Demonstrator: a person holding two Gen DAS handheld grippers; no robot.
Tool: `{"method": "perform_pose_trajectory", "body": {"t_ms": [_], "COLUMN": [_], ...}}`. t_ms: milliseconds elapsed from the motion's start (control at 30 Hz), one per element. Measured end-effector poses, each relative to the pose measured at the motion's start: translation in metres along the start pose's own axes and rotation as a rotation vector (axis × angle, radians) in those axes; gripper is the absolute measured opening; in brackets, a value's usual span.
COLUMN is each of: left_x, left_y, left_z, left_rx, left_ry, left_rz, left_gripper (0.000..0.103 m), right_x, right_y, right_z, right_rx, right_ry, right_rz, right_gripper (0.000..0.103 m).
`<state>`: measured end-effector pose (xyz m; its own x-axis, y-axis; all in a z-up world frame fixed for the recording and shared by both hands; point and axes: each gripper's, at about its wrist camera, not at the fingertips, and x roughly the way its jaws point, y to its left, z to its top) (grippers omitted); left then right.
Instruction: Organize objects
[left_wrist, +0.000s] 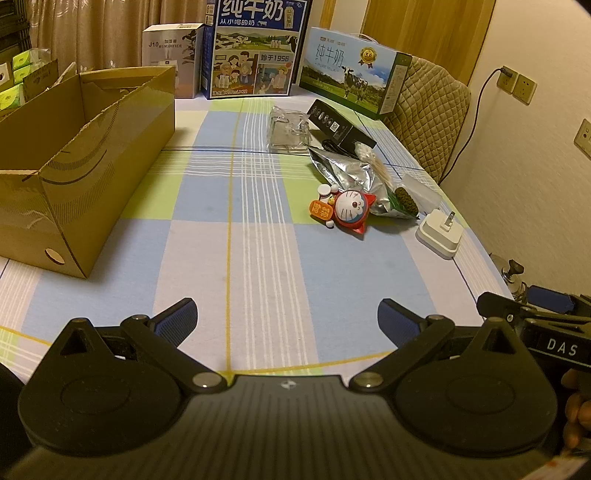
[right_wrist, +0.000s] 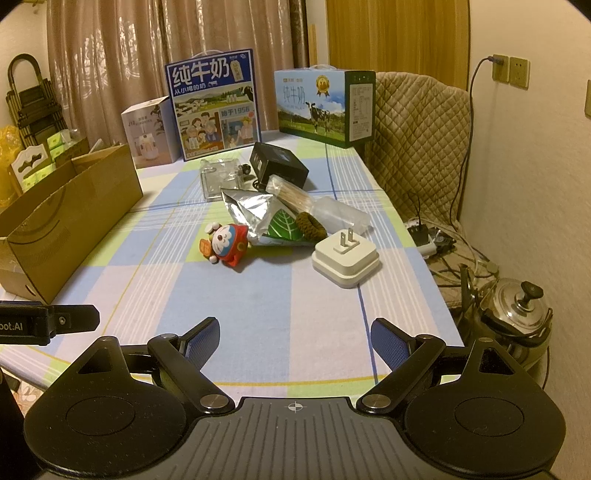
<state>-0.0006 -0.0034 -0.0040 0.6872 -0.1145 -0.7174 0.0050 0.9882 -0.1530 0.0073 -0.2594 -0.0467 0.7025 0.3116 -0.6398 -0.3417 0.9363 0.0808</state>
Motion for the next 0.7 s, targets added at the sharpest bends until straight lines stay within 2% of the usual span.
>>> {"method": "perform_pose_trajectory", "body": {"t_ms": [167,333,500,700], "left_x": [-0.001,0.000,0.008,0.022], "left_y": [0.002,0.005,0.008,0.002], "left_z": [0.003,0.012,0.027,0.051], "left_rx": [-0.022,-0.016,-0.015,0.027], "left_ry": [0.010,0.003,-0.005,-0.056], "left_rz": [-0.032,-0.036,-0.050,-0.074], "left_gripper": [0.102,0.102,0.102,0.102], "right_x": [-0.003,-0.009,-0.022,-0.023], "right_y": [0.001,-0.006,-0.009,-0.034], "right_z": [0.001,0.012,0.037,0.068], "right_rx": [-0.002,0.042,-0.055,-0.093], "right_ry": [-0.011,-0.024,-0.089,-0.120], "right_rz": [-0.007,0.027,-0.020,-0.013], "right_gripper": [0.087,0.087,0.087,0.087]}}
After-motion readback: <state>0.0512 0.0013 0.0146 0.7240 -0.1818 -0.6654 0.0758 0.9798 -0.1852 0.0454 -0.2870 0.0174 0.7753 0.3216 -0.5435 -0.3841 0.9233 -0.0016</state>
